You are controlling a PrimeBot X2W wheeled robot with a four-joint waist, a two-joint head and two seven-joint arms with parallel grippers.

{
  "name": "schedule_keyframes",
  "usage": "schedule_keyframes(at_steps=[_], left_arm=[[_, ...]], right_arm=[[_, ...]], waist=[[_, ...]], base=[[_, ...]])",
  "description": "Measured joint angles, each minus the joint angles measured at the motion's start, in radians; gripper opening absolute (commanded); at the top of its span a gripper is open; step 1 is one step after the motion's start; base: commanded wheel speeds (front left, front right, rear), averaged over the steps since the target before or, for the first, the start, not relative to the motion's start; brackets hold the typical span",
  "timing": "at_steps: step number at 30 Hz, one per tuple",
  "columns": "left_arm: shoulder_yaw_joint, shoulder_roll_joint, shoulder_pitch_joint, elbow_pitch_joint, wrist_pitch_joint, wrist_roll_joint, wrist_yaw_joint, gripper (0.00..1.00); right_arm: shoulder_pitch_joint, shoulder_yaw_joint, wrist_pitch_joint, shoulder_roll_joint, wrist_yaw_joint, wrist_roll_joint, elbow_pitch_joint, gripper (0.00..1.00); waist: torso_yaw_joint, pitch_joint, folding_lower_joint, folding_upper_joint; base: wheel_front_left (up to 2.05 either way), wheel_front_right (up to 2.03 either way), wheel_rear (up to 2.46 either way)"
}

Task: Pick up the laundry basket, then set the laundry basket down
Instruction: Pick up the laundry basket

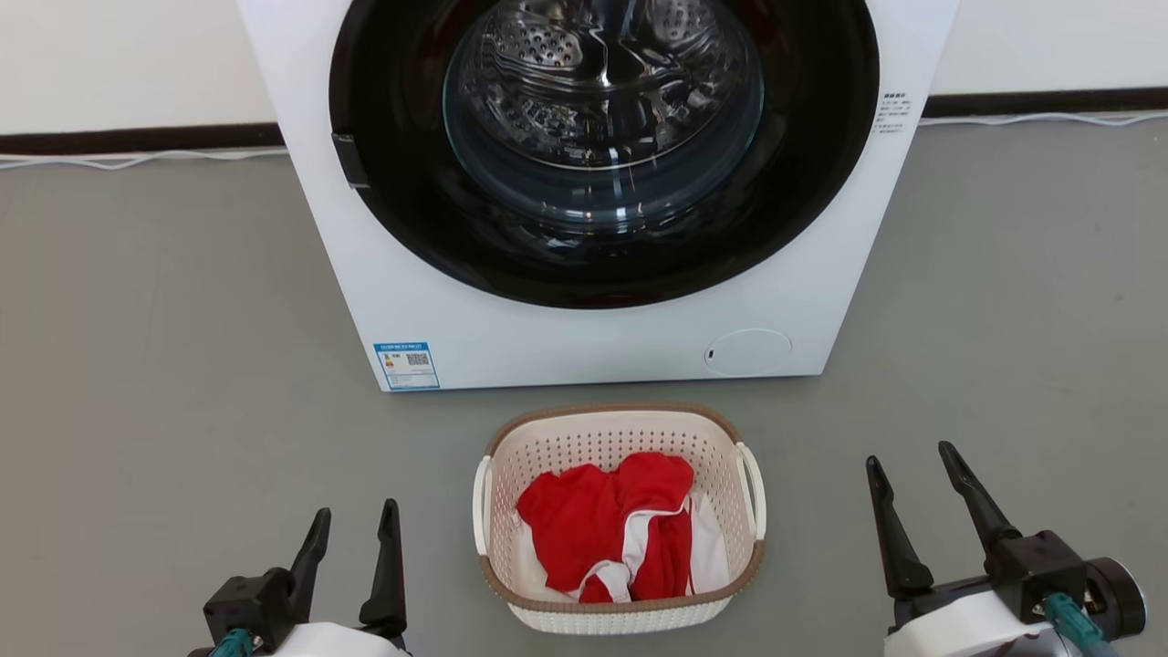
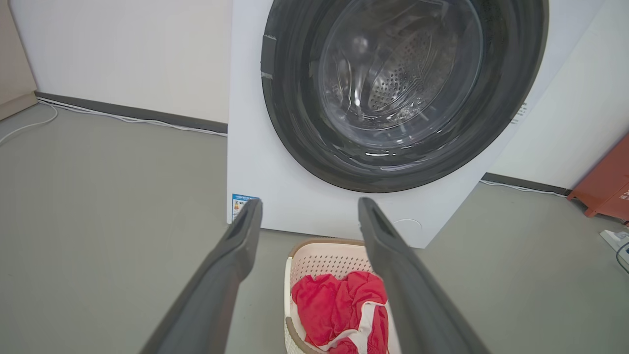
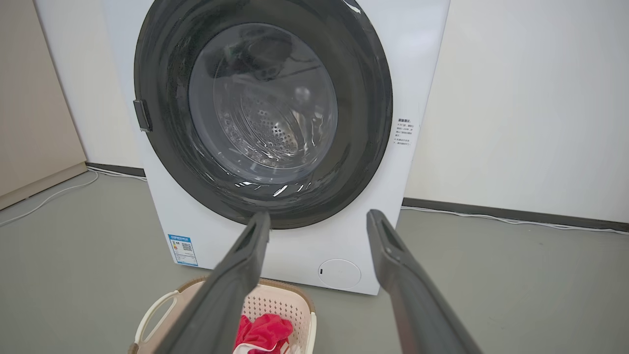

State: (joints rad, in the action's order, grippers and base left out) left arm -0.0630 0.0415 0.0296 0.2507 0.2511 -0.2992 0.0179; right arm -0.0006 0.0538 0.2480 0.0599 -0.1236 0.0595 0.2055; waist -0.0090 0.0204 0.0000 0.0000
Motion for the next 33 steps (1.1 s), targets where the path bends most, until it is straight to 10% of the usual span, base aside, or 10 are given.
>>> schedule_keyframes(at_steps=[18, 33], left_arm=[[-0.076, -0.001, -0.195, 0.081, 0.002, -0.002, 0.006, 1.00], [-0.206, -0.008, -0.644, 0.496, 0.006, -0.075, -0.018, 1.00]], right_arm=[[-0.180, 0.057, 0.000, -0.010, -0.001, -0.024, 0.094, 1.00], [-0.562, 0.062, 0.000, -0.005, -0.001, 0.023, 0.524, 1.00]], waist=[[0.001, 0.208, 0.0000, 0.0000], [0.016, 0.528, 0.0001, 0.0000]], base=[[0.00, 0.00, 0.00], [0.00, 0.00, 0.00]])
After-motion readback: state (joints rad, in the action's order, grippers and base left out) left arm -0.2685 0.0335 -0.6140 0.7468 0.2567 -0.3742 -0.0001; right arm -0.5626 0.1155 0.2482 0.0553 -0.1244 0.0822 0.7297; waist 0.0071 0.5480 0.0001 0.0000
